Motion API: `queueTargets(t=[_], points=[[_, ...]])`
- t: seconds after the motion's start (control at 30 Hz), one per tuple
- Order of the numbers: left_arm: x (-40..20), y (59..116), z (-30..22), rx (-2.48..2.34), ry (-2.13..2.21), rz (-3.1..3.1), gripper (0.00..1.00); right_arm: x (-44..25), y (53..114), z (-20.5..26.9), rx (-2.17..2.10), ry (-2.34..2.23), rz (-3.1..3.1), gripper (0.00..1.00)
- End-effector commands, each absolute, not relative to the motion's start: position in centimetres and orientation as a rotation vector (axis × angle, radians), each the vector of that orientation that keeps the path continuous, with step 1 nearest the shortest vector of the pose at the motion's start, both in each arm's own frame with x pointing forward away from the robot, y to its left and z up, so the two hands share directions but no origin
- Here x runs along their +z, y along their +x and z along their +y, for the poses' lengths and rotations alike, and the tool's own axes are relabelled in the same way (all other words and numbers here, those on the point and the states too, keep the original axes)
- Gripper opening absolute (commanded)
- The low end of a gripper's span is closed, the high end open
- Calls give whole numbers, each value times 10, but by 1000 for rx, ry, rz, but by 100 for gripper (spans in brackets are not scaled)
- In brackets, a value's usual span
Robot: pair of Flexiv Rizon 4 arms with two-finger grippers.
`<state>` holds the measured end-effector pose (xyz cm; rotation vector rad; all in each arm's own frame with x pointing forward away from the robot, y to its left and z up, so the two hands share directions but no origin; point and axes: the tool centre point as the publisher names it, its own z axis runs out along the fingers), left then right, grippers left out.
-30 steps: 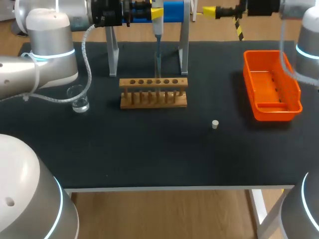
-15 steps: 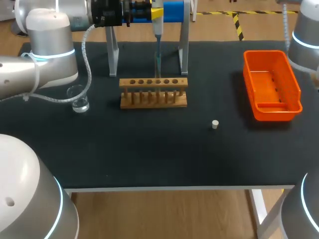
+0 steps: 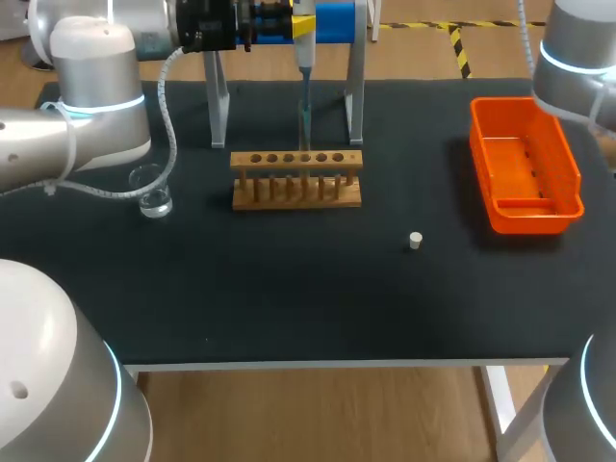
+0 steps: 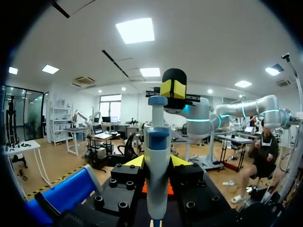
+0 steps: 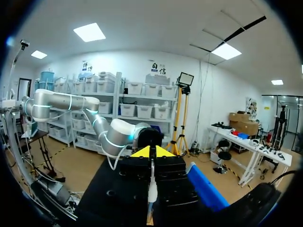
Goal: Invert the test tube, pick up the pipette, mount the tip to pipette, aspirate from beaker and dispense into the tube, eject the tip, return the pipette, and cap with the stopper.
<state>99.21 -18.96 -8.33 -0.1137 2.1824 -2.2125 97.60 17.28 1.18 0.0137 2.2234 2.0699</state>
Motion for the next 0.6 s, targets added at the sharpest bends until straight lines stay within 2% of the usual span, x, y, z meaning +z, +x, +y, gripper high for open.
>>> queueTargets(t=[0.03,0.6], points=[[-84,993,-189,-2216,-108,2182,0,13,988,182,2099,-34,2260,0],[-84,993,-189,-2216,-108,2182,0,12,993,227,2110,-117,2340,0]])
